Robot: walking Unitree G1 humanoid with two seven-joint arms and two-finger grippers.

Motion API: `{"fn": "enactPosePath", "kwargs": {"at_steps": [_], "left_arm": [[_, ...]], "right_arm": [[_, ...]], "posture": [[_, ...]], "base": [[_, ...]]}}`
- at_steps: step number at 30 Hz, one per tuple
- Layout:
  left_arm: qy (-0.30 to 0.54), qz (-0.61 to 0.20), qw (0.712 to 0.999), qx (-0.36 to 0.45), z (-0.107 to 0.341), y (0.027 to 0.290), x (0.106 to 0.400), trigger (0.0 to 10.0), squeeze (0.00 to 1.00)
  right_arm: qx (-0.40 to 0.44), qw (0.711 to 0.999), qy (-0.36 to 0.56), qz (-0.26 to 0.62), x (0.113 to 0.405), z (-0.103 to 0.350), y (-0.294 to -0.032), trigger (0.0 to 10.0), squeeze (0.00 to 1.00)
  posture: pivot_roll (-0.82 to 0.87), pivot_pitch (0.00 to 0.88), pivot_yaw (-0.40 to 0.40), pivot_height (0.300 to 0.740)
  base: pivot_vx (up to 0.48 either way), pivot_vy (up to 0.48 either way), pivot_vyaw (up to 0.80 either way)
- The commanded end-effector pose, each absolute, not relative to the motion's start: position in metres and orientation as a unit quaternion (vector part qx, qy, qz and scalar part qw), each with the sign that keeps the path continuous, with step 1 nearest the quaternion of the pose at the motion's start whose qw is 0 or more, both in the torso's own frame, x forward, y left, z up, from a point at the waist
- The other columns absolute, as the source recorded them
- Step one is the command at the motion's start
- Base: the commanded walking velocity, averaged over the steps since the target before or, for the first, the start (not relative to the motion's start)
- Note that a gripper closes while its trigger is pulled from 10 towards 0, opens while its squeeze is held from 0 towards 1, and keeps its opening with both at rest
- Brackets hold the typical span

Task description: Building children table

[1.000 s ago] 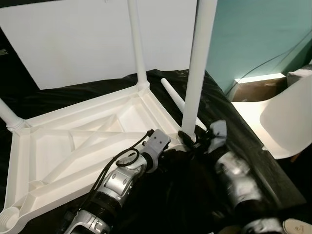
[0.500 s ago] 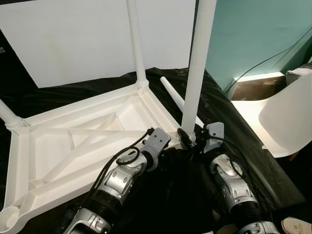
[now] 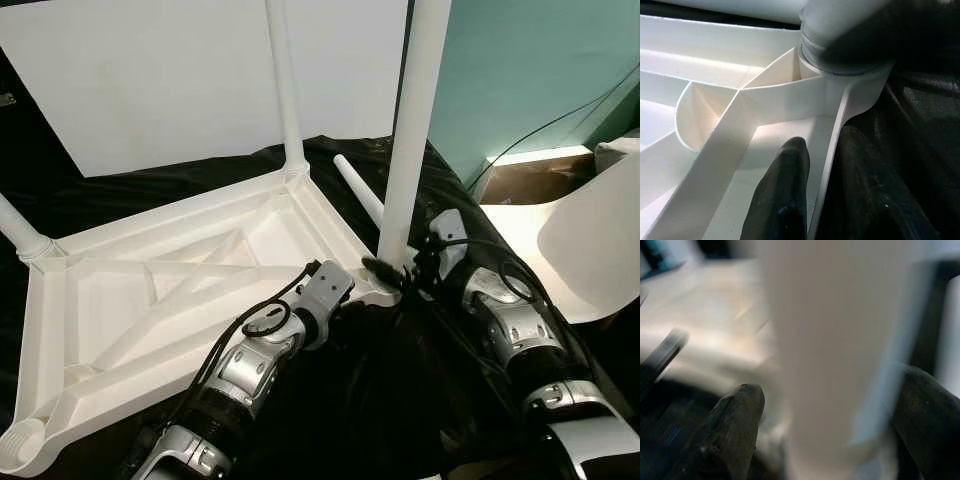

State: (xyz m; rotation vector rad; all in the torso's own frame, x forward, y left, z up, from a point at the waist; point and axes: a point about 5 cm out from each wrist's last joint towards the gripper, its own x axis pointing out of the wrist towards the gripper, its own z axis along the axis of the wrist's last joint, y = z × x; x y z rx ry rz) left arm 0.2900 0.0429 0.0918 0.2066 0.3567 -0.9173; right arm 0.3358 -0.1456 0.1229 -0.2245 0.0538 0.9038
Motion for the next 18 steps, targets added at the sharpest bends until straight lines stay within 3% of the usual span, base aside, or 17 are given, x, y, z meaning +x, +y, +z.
{"fn": "enactPosePath", "kwargs": {"at_steps": [1, 2, 5, 18], "left_arm": [[0.261, -0.479, 0.834, 0.084, 0.055, 0.045, 0.27, 10.0, 0.0], [0.262, -0.476, 0.835, 0.082, 0.054, 0.046, 0.269, 10.0, 0.0], [0.264, -0.473, 0.837, 0.081, 0.053, 0.049, 0.268, 10.0, 0.0], [0.263, -0.474, 0.836, 0.085, 0.054, 0.049, 0.269, 10.0, 0.0]], "right_arm": [[-0.109, 0.886, 0.041, 0.449, 0.334, 0.118, -0.143, 10.0, 0.0], [-0.118, 0.868, 0.075, 0.477, 0.33, 0.111, -0.145, 10.0, 0.0], [-0.131, 0.854, 0.101, 0.493, 0.327, 0.105, -0.149, 10.0, 0.0], [-0.122, 0.873, 0.105, 0.461, 0.326, 0.086, -0.154, 10.0, 0.0]], "posture": [[0.02, 0.0, -0.003, 0.74], [0.03, 0.0, -0.007, 0.74], [0.03, 0.0, -0.005, 0.74], [0.03, 0.0, 0.009, 0.74]], "base": [[0.0, 0.0, 0.0], [0.0, 0.0, 0.0], [0.0, 0.0, 0.0], [0.0, 0.0, 0.0]]}}
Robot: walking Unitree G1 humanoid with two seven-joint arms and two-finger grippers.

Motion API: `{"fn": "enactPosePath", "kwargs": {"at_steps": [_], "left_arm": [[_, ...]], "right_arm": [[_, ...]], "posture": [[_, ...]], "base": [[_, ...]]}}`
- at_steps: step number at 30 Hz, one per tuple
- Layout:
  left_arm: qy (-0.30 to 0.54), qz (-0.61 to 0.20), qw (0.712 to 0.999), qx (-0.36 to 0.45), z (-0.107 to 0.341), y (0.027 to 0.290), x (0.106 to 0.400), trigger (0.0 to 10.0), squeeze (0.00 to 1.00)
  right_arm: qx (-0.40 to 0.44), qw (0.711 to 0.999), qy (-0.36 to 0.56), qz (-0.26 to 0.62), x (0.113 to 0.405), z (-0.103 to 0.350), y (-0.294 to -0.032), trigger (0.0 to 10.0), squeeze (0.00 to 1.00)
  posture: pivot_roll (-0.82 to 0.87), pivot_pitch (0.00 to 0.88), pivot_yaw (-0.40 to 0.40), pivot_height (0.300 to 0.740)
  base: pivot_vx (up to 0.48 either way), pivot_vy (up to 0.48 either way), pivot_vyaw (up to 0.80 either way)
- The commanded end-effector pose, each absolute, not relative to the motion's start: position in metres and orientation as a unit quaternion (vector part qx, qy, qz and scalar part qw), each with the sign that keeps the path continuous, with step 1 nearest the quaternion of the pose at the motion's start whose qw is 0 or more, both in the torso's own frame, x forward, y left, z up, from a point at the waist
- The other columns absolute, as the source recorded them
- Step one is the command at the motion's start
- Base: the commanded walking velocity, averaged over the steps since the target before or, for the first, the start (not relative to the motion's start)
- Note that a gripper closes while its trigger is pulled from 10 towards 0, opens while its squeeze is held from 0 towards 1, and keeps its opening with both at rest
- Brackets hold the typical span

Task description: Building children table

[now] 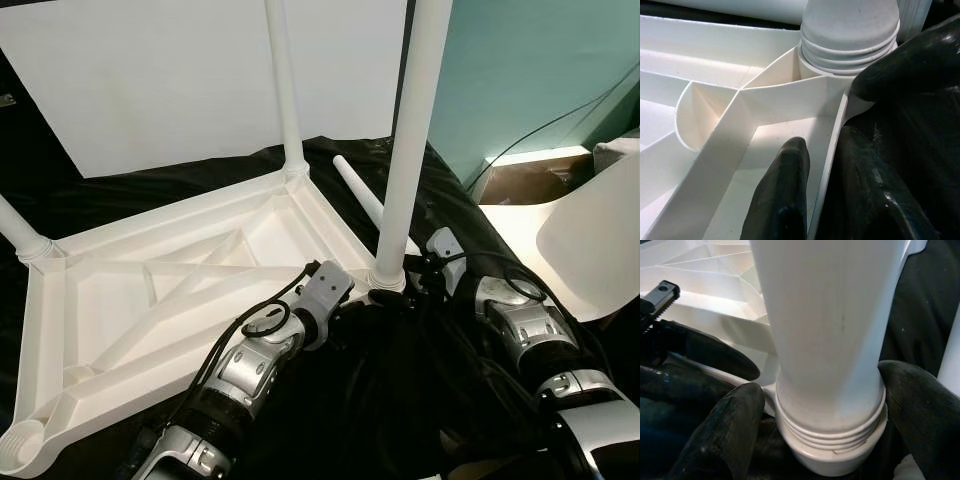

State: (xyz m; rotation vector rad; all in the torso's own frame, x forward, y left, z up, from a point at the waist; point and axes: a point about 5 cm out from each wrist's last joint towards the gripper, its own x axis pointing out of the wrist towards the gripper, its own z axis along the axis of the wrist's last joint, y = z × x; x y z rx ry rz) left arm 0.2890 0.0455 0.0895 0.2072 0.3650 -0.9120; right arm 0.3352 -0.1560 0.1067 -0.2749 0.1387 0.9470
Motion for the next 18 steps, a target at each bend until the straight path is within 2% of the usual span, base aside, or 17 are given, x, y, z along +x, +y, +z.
{"fn": "enactPosePath", "kwargs": {"at_steps": [1, 4, 5, 6, 7, 12, 14, 15, 16, 17, 18], "left_arm": [[0.263, -0.475, 0.836, 0.086, 0.054, 0.05, 0.269, 10.0, 0.0], [0.263, -0.475, 0.835, 0.086, 0.054, 0.05, 0.269, 10.0, 0.0], [0.263, -0.475, 0.835, 0.086, 0.054, 0.05, 0.269, 10.0, 0.0], [0.263, -0.475, 0.835, 0.086, 0.054, 0.05, 0.269, 10.0, 0.0], [0.263, -0.476, 0.835, 0.087, 0.053, 0.05, 0.269, 10.0, 0.0], [0.264, -0.477, 0.834, 0.088, 0.053, 0.05, 0.269, 10.0, 0.0], [0.263, -0.478, 0.833, 0.089, 0.053, 0.05, 0.269, 10.0, 0.0], [0.263, -0.478, 0.833, 0.089, 0.053, 0.05, 0.269, 10.0, 0.0], [0.263, -0.478, 0.833, 0.09, 0.053, 0.05, 0.269, 10.0, 0.0], [0.263, -0.478, 0.833, 0.09, 0.053, 0.05, 0.269, 10.0, 0.0], [0.263, -0.479, 0.832, 0.091, 0.053, 0.05, 0.269, 10.0, 0.0]], "right_arm": [[-0.115, 0.878, 0.103, 0.453, 0.323, 0.083, -0.152, 10.0, 0.0], [-0.107, 0.884, 0.102, 0.443, 0.321, 0.079, -0.15, 10.0, 0.0], [-0.092, 0.888, 0.099, 0.439, 0.316, 0.072, -0.144, 9.1, 0.0], [-0.079, 0.89, 0.094, 0.439, 0.312, 0.069, -0.14, 3.6, 0.0], [-0.066, 0.89, 0.092, 0.442, 0.307, 0.065, -0.135, 0.0, 0.0], [-0.051, 0.891, 0.091, 0.442, 0.302, 0.06, -0.131, 0.0, 0.0], [-0.025, 0.913, 0.086, 0.398, 0.302, 0.057, -0.131, 0.0, 0.0], [-0.025, 0.913, 0.086, 0.398, 0.302, 0.057, -0.131, 0.0, 0.0], [-0.012, 0.934, 0.076, 0.349, 0.303, 0.057, -0.13, 0.0, 0.0], [-0.012, 0.934, 0.076, 0.349, 0.303, 0.057, -0.13, 0.0, 0.0], [0.006, 0.95, 0.068, 0.306, 0.304, 0.056, -0.129, 0.0, 0.0]], "posture": [[0.03, 0.0, 0.009, 0.74], [0.03, 0.0, 0.009, 0.74], [0.03, 0.0, 0.013, 0.74], [0.03, 0.0, 0.013, 0.74], [0.02, 0.0, 0.017, 0.74], [0.02, 0.0, 0.022, 0.74], [0.02, 0.0, 0.022, 0.74], [0.02, 0.0, 0.022, 0.74], [0.02, 0.0, 0.022, 0.74], [0.02, 0.0, 0.022, 0.74], [0.02, 0.0, 0.023, 0.74]], "base": [[0.0, 0.0, 0.0], [0.0, 0.0, 0.0], [0.0, 0.0, 0.0], [0.0, 0.0, 0.0], [0.0, 0.0, 0.0], [0.0, 0.0, 0.0], [0.0, 0.0, 0.0], [0.0, 0.0, 0.0], [0.0, 0.0, 0.0], [0.0, 0.0, 0.0], [0.0, 0.0, 0.0]]}}
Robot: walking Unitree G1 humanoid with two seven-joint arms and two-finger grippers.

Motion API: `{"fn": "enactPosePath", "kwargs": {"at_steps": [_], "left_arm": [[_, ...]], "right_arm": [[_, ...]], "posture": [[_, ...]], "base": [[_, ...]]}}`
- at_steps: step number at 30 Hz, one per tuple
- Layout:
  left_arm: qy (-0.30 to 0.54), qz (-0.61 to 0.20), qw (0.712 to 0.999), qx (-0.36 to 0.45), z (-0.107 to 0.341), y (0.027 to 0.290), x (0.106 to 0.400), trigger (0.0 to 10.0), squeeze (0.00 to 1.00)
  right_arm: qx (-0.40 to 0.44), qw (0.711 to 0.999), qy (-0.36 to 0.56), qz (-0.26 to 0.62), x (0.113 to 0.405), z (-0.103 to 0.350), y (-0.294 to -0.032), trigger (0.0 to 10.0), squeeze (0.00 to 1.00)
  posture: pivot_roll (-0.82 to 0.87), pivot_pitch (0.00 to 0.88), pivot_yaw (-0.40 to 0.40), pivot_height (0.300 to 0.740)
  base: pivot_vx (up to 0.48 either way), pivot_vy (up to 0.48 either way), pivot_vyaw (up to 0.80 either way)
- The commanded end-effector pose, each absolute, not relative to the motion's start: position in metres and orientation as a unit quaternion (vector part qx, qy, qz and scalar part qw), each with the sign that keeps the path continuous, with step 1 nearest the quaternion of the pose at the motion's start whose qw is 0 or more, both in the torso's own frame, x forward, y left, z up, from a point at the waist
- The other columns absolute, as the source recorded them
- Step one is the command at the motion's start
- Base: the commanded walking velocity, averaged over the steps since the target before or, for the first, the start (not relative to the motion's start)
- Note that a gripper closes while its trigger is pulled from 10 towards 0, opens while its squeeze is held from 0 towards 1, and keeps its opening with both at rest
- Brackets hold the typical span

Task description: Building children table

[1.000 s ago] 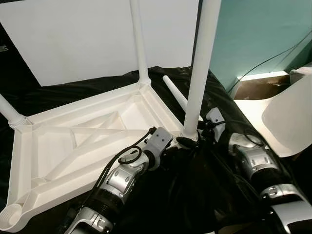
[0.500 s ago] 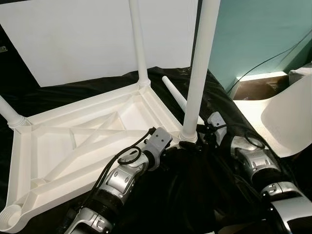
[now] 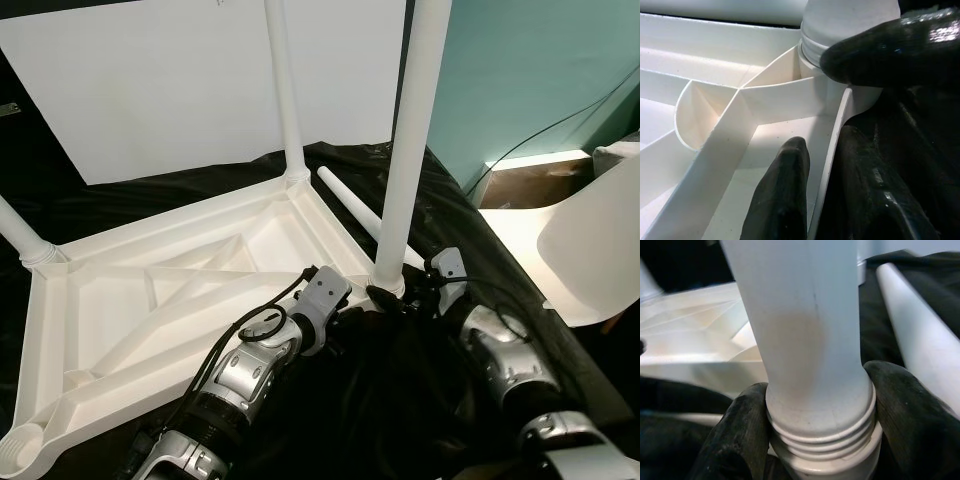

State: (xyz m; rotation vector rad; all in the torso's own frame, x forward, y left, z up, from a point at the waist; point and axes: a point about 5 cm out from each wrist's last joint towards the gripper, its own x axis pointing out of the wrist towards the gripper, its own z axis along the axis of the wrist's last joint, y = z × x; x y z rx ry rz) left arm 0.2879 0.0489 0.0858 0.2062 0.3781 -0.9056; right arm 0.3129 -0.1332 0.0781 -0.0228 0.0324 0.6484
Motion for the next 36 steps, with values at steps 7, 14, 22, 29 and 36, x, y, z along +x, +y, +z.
{"fn": "enactPosePath", "kwargs": {"at_steps": [7, 14, 22, 29, 36], "left_arm": [[0.265, -0.486, 0.827, 0.094, 0.052, 0.048, 0.267, 10.0, 0.0], [0.262, -0.488, 0.827, 0.095, 0.053, 0.046, 0.267, 10.0, 0.0], [0.262, -0.485, 0.83, 0.084, 0.051, 0.043, 0.266, 10.0, 0.0], [0.26, -0.481, 0.833, 0.084, 0.052, 0.044, 0.267, 10.0, 0.0], [0.262, -0.476, 0.836, 0.081, 0.051, 0.046, 0.264, 10.0, 0.0]], "right_arm": [[0.057, 0.965, 0.034, 0.254, 0.298, 0.067, -0.102, 0.0, 0.0], [0.024, 0.97, 0.021, 0.242, 0.303, 0.072, -0.106, 10.0, 0.0], [0.026, 0.96, -0.02, 0.277, 0.317, 0.098, -0.109, 10.0, 0.67], [-0.015, 0.949, 0.017, 0.315, 0.329, 0.1, -0.123, 10.0, 0.0], [-0.037, 0.928, 0.06, 0.365, 0.329, 0.091, -0.126, 10.0, 0.0]], "posture": [[0.01, 0.0, 0.021, 0.74], [0.0, 0.0, 0.016, 0.74], [0.01, 0.0, -0.001, 0.74], [0.03, 0.0, -0.011, 0.74], [0.04, 0.0, -0.015, 0.74]], "base": [[0.0, 0.0, 0.0], [0.0, 0.0, 0.0], [0.0, 0.0, 0.0], [0.0, 0.0, 0.0], [0.0, 0.0, 0.0]]}}
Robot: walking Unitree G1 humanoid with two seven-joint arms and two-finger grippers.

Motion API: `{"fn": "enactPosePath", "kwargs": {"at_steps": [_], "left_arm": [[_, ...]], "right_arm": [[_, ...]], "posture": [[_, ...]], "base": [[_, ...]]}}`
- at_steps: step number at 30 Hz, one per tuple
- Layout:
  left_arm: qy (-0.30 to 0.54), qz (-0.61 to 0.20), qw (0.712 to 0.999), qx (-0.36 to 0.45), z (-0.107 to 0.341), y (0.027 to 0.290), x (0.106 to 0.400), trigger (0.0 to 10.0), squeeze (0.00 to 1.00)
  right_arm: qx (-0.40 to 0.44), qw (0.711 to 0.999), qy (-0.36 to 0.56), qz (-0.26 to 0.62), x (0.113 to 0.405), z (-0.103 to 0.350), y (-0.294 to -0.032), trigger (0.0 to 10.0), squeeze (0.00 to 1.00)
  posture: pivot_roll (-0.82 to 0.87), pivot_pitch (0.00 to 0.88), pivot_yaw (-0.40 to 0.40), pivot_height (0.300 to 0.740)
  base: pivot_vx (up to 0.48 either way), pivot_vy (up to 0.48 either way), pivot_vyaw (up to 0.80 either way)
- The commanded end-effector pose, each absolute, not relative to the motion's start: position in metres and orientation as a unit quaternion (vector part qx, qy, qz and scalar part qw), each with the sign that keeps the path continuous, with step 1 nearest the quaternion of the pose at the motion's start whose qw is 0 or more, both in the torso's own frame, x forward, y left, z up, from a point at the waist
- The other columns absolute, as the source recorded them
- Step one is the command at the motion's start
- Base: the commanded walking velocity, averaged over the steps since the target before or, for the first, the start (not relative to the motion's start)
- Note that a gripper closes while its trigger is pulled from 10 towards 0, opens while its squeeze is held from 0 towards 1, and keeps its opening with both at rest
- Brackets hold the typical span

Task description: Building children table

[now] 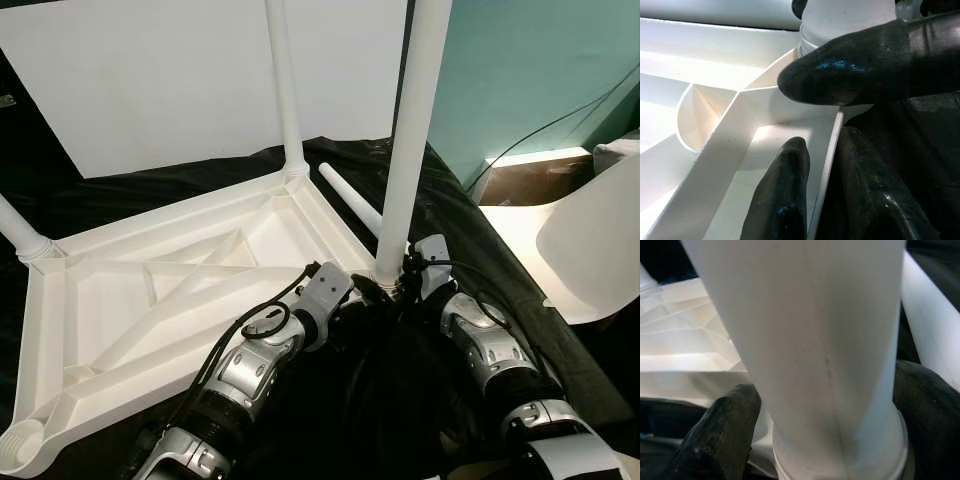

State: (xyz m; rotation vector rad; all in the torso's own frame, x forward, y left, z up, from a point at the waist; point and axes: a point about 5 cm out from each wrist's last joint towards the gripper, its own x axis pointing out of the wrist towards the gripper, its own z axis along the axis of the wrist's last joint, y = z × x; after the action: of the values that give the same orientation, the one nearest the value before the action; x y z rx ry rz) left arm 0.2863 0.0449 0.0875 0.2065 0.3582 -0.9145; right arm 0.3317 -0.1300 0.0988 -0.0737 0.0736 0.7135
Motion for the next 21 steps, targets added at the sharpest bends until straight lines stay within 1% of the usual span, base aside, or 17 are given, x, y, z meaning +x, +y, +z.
{"fn": "enactPosePath", "kwargs": {"at_steps": [1, 3, 5, 6, 8, 9, 16, 18, 19, 20, 21], "left_arm": [[0.262, -0.476, 0.836, 0.081, 0.051, 0.046, 0.264, 10.0, 0.0], [0.262, -0.469, 0.84, 0.078, 0.051, 0.048, 0.264, 10.0, 0.0], [0.262, -0.467, 0.841, 0.077, 0.051, 0.049, 0.264, 10.0, 0.0], [0.263, -0.466, 0.841, 0.077, 0.051, 0.05, 0.263, 10.0, 0.0], [0.263, -0.466, 0.841, 0.078, 0.051, 0.051, 0.263, 10.0, 0.0], [0.263, -0.466, 0.841, 0.078, 0.051, 0.051, 0.263, 10.0, 0.0], [0.262, -0.467, 0.841, 0.083, 0.051, 0.052, 0.265, 10.0, 0.0], [0.259, -0.468, 0.841, 0.083, 0.053, 0.051, 0.266, 10.0, 0.0], [0.258, -0.466, 0.842, 0.083, 0.053, 0.051, 0.268, 10.0, 0.0], [0.258, -0.466, 0.842, 0.083, 0.053, 0.051, 0.268, 10.0, 0.0], [0.258, -0.469, 0.84, 0.083, 0.053, 0.05, 0.267, 10.0, 0.0]], "right_arm": [[-0.037, 0.928, 0.06, 0.365, 0.329, 0.091, -0.126, 10.0, 0.0], [-0.039, 0.918, 0.08, 0.386, 0.325, 0.086, -0.131, 10.0, 0.0], [-0.037, 0.916, 0.085, 0.39, 0.322, 0.083, -0.134, 10.0, 0.0], [-0.039, 0.914, 0.086, 0.394, 0.32, 0.08, -0.134, 4.1, 0.0], [-0.041, 0.913, 0.086, 0.396, 0.318, 0.078, -0.134, 4.1, 0.0], [-0.042, 0.912, 0.082, 0.401, 0.317, 0.078, -0.132, 0.0, 0.0], [-0.037, 0.913, 0.083, 0.399, 0.316, 0.077, -0.129, 0.0, 0.0], [-0.032, 0.915, 0.081, 0.394, 0.312, 0.076, -0.127, 0.0, 0.0], [-0.02, 0.933, 0.066, 0.355, 0.305, 0.074, -0.124, 0.0, 0.0], [-0.02, 0.933, 0.066, 0.355, 0.305, 0.074, -0.124, 0.0, 0.0], [-0.019, 0.951, 0.02, 0.308, 0.299, 0.077, -0.122, 0.0, 0.0]], "posture": [[0.04, 0.0, -0.015, 0.74], [0.06, 0.0, -0.027, 0.74], [0.06, 0.0, -0.026, 0.74], [0.06, 0.0, -0.023, 0.74], [0.06, 0.0, -0.021, 0.74], [0.06, 0.0, -0.02, 0.74], [0.06, 0.0, -0.015, 0.74], [0.06, 0.0, -0.021, 0.74], [0.05, 0.0, -0.016, 0.74], [0.05, 0.0, -0.016, 0.74], [0.04, 0.0, -0.012, 0.74]], "base": [[0.0, 0.0, 0.0], [0.0, 0.0, 0.0], [0.0, 0.0, 0.0], [0.0, 0.0, 0.0], [0.0, 0.0, 0.0], [0.0, 0.0, 0.0], [0.0, 0.0, 0.0], [0.0, 0.0, 0.0], [0.0, 0.0, 0.0], [0.0, 0.0, 0.0], [0.0, 0.0, 0.0]]}}
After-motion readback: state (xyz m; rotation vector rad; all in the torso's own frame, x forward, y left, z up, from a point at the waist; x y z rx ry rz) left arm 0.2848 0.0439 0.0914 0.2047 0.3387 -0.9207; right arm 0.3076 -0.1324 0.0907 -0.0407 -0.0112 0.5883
